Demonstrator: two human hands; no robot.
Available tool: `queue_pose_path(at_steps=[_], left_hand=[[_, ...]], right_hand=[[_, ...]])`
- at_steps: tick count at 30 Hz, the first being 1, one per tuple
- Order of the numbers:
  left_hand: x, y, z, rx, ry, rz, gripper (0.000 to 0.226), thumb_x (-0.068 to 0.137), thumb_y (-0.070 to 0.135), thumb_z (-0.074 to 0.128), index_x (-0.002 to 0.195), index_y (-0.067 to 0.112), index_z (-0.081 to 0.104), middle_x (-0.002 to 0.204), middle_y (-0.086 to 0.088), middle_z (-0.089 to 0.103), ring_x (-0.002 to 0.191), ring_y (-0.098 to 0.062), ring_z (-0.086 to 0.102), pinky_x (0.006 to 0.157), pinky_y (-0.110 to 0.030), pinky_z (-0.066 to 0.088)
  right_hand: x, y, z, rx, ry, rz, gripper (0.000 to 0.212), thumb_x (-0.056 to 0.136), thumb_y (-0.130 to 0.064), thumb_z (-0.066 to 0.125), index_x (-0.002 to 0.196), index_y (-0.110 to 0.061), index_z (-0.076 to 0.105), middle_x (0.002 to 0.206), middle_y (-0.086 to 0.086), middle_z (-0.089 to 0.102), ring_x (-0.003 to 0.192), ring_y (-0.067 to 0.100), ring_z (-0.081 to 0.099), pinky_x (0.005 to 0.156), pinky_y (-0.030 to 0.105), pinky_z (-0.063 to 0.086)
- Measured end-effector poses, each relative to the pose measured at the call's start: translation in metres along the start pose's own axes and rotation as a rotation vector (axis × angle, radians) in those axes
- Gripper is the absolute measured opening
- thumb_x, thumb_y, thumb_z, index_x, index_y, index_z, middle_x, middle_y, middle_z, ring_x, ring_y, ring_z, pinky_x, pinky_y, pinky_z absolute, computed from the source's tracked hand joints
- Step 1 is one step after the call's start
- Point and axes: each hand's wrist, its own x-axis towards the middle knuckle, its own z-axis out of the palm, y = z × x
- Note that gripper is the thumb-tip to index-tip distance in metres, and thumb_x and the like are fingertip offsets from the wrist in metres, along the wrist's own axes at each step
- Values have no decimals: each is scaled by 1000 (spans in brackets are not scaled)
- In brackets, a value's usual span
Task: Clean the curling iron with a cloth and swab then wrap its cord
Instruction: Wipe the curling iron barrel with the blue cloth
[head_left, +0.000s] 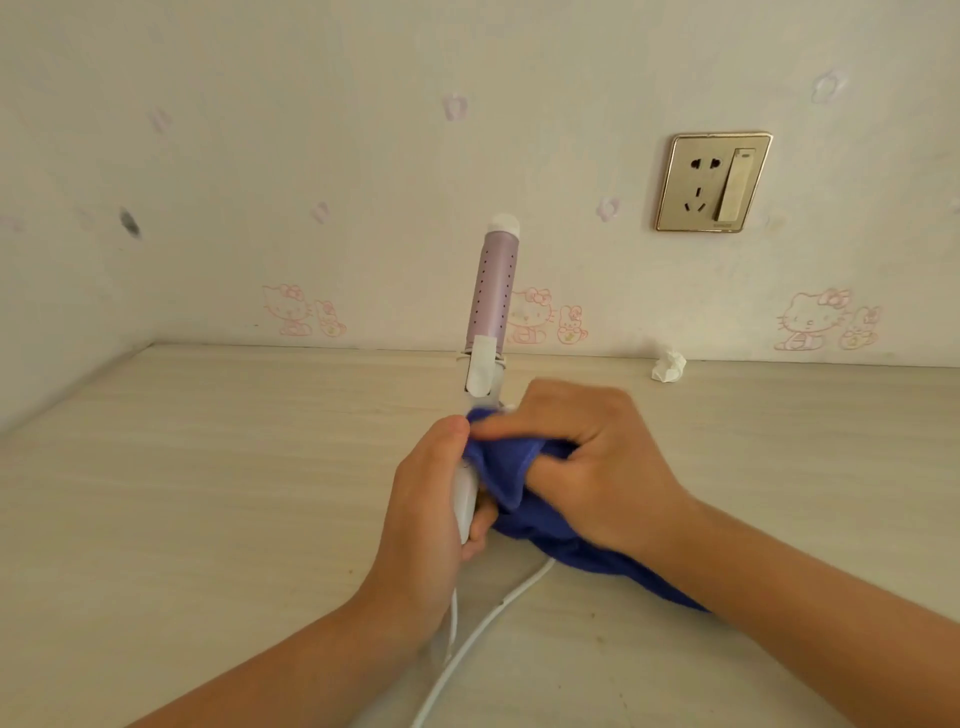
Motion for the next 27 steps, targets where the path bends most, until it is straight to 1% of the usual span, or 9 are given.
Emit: queue_pose_path(at_steps=[2, 4, 6, 9, 13, 16, 18, 23, 27], left_hand=[[1, -1, -2, 39, 36, 31, 47, 89, 55, 57, 94, 11, 74, 73, -13, 72, 66, -21, 73, 56, -27, 56], [2, 2, -2, 90, 35, 49, 39, 91, 55, 66, 93, 17, 76, 79, -12, 75, 72, -21, 76, 58, -25, 57], [3, 6, -2, 62, 34, 38, 43, 86, 54, 65, 94, 13, 76, 62, -11, 59, 48, -12, 59, 42, -19, 43], [1, 6, 0, 89, 45, 75, 54, 87, 47, 61, 102, -5, 60, 63, -22, 31, 43, -10, 29, 38, -20, 26], [-6, 1, 3, 122, -41, 105, 26, 97, 38, 58, 107, 14, 60, 60, -1, 38, 47, -8, 31, 40, -17, 28], [-7, 2, 4, 144, -74, 136, 28, 98, 41, 55, 99, 12, 57, 63, -7, 39, 48, -11, 32, 42, -20, 29], [-7, 3, 3, 156, -36, 168, 37, 98, 43, 54, 92, 6, 53, 65, -9, 43, 50, -17, 35, 42, -24, 31], [1, 2, -4, 146, 127, 103, 41, 104, 38, 50, 84, 2, 51, 66, -11, 41, 54, -24, 36, 41, -29, 30], [2, 1, -7, 122, 141, 86, 40, 109, 26, 43, 74, 8, 48, 64, -10, 38, 46, -20, 36, 38, -26, 28]], right_hand=[[-9, -9, 10, 17, -186, -43, 39, 77, 0, 63, 100, -23, 83, 84, -9, 73, 80, 11, 68, 72, 32, 55], [-9, -8, 10, 10, -212, -73, 41, 75, 3, 62, 97, -24, 83, 86, -9, 73, 80, 11, 68, 70, 34, 55], [-2, -1, 3, -9, -58, -42, 43, 76, 8, 65, 96, -25, 83, 77, -6, 69, 72, 12, 65, 66, 26, 51], [11, 6, -13, 65, 232, 166, 42, 81, 11, 65, 97, -24, 83, 83, -9, 75, 82, 7, 70, 74, 19, 52], [20, 1, -18, 326, 377, 311, 23, 96, -4, 62, 99, -20, 79, 100, -8, 79, 99, 11, 74, 85, 27, 60], [16, -6, -8, 453, 432, 387, 7, 101, -25, 64, 100, -23, 71, 100, -10, 76, 97, 8, 72, 84, 25, 59], [8, -6, -1, 431, 349, 329, 2, 101, -27, 63, 103, -27, 64, 98, -13, 72, 93, 5, 70, 79, 20, 56], [-8, 9, -3, 171, -348, 202, 47, 82, -13, 74, 120, -26, 50, 109, -9, 64, 99, 13, 64, 85, 29, 53], [-5, 16, -4, 35, -358, 178, 57, 88, -14, 73, 134, -37, 48, 123, -16, 63, 114, 11, 62, 98, 38, 51]])
